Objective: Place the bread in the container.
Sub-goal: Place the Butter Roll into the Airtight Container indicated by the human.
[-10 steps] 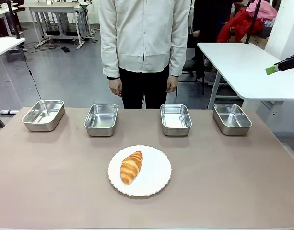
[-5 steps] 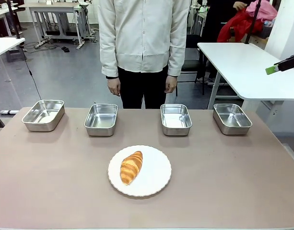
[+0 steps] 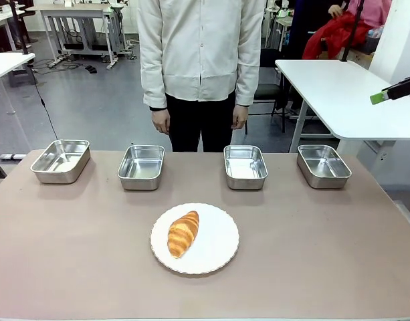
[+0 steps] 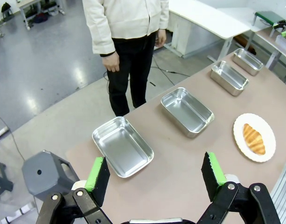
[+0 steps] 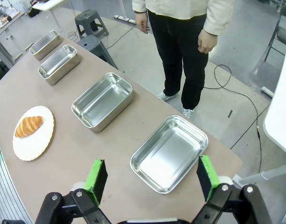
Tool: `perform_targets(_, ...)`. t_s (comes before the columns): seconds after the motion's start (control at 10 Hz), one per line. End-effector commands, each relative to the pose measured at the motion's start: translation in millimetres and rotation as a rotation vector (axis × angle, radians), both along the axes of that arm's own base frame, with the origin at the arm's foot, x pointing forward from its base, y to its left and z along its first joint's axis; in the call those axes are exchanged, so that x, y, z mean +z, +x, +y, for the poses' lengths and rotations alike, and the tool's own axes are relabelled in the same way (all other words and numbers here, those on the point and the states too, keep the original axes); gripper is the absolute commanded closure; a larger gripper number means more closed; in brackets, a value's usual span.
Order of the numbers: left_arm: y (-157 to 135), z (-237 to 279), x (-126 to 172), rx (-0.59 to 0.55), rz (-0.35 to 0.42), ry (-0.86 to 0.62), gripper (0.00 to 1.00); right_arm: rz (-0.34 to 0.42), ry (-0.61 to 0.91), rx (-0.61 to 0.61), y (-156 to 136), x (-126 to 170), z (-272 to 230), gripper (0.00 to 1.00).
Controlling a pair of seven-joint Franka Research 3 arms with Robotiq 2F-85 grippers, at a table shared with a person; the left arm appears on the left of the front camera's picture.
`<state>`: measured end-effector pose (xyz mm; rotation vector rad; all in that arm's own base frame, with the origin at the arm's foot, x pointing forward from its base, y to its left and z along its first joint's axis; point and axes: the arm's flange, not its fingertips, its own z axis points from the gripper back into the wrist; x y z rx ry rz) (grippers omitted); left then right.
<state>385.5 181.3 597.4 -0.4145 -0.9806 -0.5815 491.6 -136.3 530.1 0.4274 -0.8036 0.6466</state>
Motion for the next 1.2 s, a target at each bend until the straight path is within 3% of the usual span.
perform_targets(0.0, -0.5, 0.5, 0.6, 0.001, -0.002, -0.001, 0.0, -0.003, 0.003, 0.001, -0.5, 1.0, 0.4, 0.0)
perform_targets(1.1, -0.5, 0.5, 0.6, 0.001, -0.002, -0.001, 0.0, -0.003, 0.003, 0.001, -0.5, 1.0, 0.4, 0.0)
